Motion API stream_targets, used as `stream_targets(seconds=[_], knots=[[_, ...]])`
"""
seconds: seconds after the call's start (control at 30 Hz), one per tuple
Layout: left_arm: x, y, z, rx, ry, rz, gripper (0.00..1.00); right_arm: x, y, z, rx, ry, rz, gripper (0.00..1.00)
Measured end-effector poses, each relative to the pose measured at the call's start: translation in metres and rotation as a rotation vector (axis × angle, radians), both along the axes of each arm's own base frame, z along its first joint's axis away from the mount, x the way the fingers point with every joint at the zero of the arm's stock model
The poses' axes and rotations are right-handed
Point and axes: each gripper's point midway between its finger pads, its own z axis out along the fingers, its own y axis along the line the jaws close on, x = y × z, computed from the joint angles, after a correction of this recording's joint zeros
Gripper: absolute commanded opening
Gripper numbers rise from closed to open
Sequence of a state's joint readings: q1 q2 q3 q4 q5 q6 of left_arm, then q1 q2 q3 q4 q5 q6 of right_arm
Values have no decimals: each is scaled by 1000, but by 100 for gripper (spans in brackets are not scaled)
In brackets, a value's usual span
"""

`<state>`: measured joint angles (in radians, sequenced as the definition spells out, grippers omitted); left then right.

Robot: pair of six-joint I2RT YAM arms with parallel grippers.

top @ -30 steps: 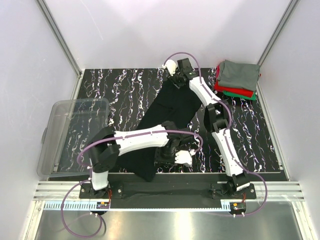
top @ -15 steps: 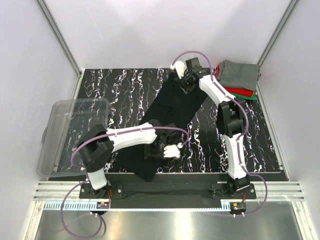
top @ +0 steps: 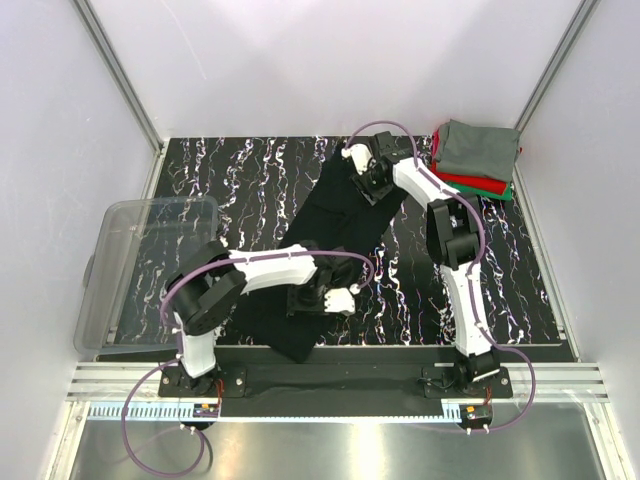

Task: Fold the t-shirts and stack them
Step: Fold the tshirt

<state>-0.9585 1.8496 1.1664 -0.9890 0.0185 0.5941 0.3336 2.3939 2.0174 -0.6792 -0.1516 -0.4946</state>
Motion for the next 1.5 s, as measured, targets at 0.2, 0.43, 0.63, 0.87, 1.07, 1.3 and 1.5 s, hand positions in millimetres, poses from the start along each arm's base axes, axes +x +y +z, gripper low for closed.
stream_targets(seconds=[0.2,0.43,0.63,0.87,1.07,1.3,1.5], knots=[[10,-15,1,3,1,-1,24,42,14,2,19,-61,4,50],[30,-52,1,-25,-18,-29,24,85,27,6,29,-170,39,52],[33,-81,2,-34,-21,-78,24,93,26,7,15,-206,65,52],[20,-110,3,-62,-22,-159,24,92,25,6,15,-205,67,52],[11,-131,3,-83,-17,-200,24,85,21,6,8,-188,67,52],[9,-149,4,-106,-23,-208,29,84,21,5,13,-183,57,52],[11,-166,21,-154,-60,-165,34,67,8,11,22,-122,-13,53]])
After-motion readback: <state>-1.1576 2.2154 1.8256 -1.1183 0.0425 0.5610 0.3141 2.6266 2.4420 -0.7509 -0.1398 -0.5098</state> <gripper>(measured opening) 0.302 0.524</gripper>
